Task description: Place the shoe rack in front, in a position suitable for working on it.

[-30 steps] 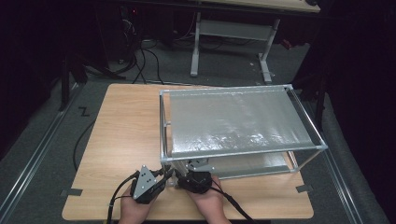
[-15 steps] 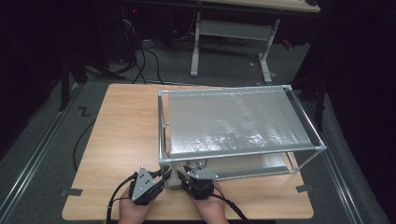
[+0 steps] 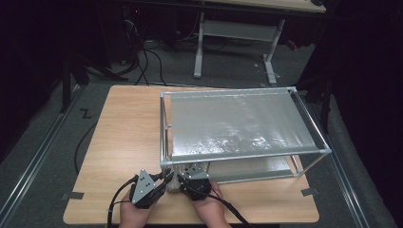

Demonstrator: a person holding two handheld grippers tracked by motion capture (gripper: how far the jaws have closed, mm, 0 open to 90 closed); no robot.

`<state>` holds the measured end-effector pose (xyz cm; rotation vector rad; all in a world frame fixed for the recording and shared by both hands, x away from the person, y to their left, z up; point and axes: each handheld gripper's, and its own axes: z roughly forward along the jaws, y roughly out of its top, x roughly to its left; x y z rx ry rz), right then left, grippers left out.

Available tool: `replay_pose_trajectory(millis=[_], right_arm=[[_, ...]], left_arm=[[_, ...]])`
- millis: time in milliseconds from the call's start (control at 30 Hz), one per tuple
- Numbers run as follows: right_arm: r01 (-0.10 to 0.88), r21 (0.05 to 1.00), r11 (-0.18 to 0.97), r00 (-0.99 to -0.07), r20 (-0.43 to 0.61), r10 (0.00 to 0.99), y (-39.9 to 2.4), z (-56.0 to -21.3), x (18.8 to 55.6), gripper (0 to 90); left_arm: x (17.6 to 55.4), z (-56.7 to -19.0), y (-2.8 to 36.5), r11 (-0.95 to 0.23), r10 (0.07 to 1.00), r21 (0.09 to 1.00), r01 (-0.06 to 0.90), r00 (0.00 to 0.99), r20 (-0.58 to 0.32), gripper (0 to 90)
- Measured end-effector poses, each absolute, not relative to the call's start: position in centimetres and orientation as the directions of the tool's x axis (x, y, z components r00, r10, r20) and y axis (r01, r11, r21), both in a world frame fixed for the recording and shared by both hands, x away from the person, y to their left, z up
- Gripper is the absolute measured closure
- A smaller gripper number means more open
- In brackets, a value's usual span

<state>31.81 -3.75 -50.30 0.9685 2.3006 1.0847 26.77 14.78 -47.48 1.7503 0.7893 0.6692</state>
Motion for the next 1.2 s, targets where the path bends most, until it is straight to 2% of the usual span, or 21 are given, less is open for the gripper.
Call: replay_pose_trajectory(millis=[200, 367, 433, 1200], right_arm=[[0.379, 0.786, 0.488, -0.667, -0.134, 0.733, -4.2, -50.5, 31.6, 63.6], [0.416, 0.778, 0.471, -0.641, -0.117, 0.759, -5.4, -50.4, 31.8, 63.6], [0.414, 0.783, 0.464, -0.631, -0.120, 0.767, -6.3, -50.4, 32.0, 63.5], [0.514, 0.777, 0.362, -0.468, -0.100, 0.878, -16.7, -50.1, 34.0, 62.8]], left_arm=[[26.8, -47.5, 15.0, -0.224, 0.770, 0.955, 0.193, 0.636, 0.052, 79.2], [26.9, -47.6, 15.2, -0.221, 0.760, 0.955, 0.196, 0.648, 0.043, 79.3], [27.0, -47.6, 15.3, -0.198, 0.758, 0.957, 0.212, 0.652, 0.012, 79.8], [26.9, -47.5, 15.4, -0.205, 0.753, 0.953, 0.222, 0.657, 0.009, 80.3]])
